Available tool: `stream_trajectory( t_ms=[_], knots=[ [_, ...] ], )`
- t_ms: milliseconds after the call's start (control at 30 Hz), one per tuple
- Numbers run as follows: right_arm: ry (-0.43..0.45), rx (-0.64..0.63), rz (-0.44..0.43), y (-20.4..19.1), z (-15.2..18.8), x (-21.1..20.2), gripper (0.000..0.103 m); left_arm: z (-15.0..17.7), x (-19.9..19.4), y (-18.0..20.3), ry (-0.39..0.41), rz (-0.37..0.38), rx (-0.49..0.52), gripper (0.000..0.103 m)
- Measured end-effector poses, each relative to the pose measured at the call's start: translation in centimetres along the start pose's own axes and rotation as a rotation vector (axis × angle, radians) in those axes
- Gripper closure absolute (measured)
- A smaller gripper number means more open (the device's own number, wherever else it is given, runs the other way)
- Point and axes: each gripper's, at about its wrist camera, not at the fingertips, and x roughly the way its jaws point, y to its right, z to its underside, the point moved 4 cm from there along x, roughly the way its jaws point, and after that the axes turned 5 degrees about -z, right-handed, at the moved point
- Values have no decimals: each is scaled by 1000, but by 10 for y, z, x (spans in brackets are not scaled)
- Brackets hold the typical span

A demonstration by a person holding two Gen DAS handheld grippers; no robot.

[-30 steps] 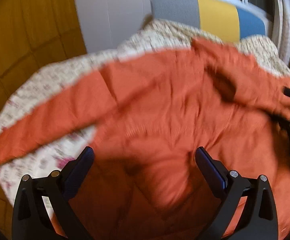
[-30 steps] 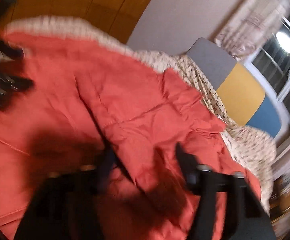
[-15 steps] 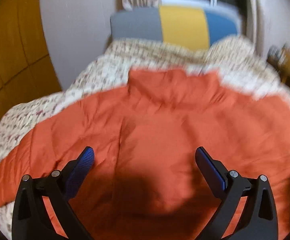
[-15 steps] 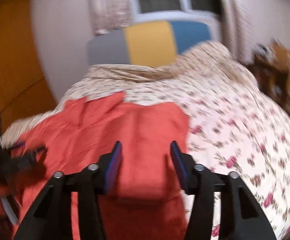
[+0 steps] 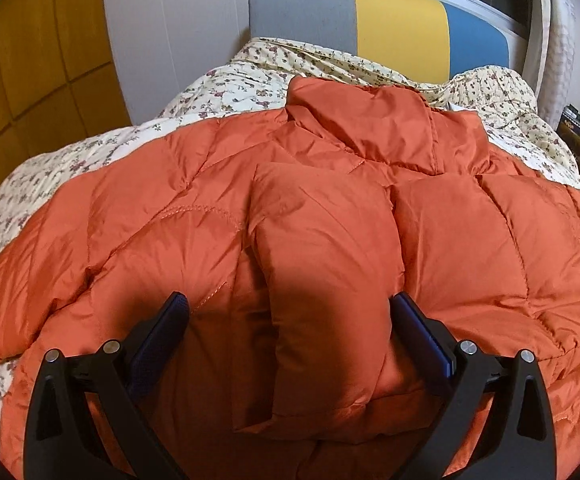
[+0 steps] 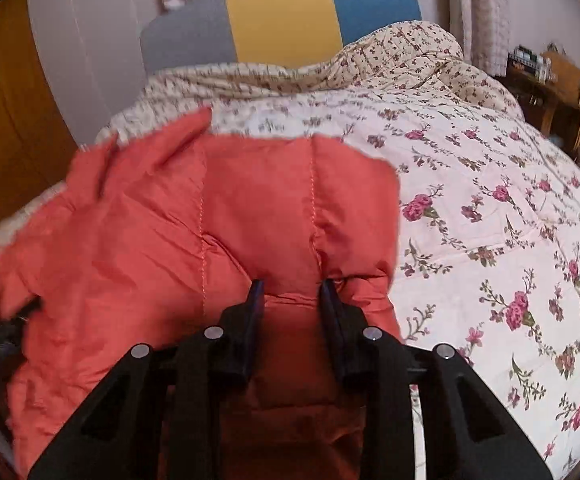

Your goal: Fold large clothes

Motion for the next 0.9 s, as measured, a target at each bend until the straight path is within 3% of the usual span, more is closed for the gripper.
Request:
stream_trajectory(
  t_ms=[133,300,500,900],
  knots=[
    [90,-6,-3,-7,-21,-26,72,0,0,3,2,-14,9,3],
    [20,4,55,-4,-50,18,76,0,1,3,2,-13,9,3],
    [-54,0,73,8,-38,67,77,1,4,3,0,-3,8,3],
    [-34,-60,141,2,-34,63,76,2,7,4,-5,-6,12,3]
  ],
)
